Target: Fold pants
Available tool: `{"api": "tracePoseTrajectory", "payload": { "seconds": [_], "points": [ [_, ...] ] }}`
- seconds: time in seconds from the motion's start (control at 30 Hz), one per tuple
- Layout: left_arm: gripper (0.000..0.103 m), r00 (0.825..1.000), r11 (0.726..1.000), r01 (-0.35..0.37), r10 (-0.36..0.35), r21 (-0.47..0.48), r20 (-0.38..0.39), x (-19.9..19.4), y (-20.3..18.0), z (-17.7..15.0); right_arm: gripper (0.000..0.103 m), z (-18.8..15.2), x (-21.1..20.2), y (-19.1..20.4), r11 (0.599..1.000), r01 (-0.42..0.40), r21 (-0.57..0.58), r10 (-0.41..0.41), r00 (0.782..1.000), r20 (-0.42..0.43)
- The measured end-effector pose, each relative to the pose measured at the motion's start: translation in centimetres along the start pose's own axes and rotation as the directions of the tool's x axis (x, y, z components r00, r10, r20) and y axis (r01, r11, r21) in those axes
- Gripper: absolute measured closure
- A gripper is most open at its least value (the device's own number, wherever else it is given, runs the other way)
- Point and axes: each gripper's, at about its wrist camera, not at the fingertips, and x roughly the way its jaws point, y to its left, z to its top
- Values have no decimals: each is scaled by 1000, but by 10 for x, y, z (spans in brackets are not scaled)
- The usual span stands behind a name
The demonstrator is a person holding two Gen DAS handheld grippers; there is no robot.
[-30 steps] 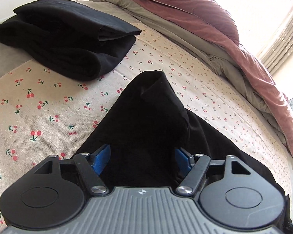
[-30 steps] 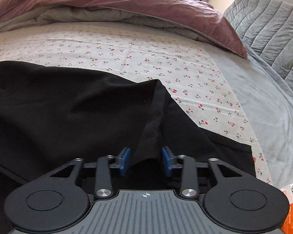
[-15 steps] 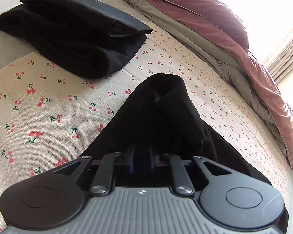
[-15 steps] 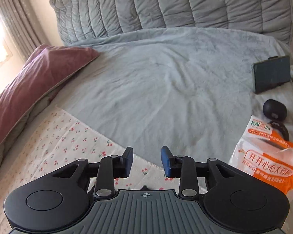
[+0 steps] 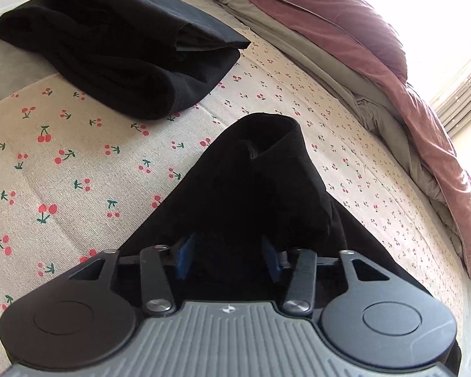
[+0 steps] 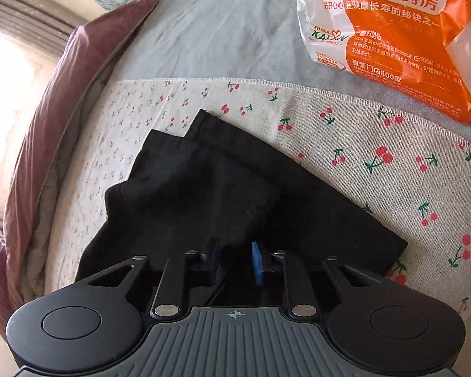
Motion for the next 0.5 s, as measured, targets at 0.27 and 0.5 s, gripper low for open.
{"api": "tracePoseTrajectory", "payload": {
  "seconds": [0.27,0.5],
  "points": [
    [103,994,1000,6,-9,30,108,-43,10,14,102,18,-40,41,992,-103,-68,111,985,130],
    [56,989,989,134,-129,-63,72,-37,4,7,101,20,-49,48,990,-89,-110,100,990,102]
  ]
}}
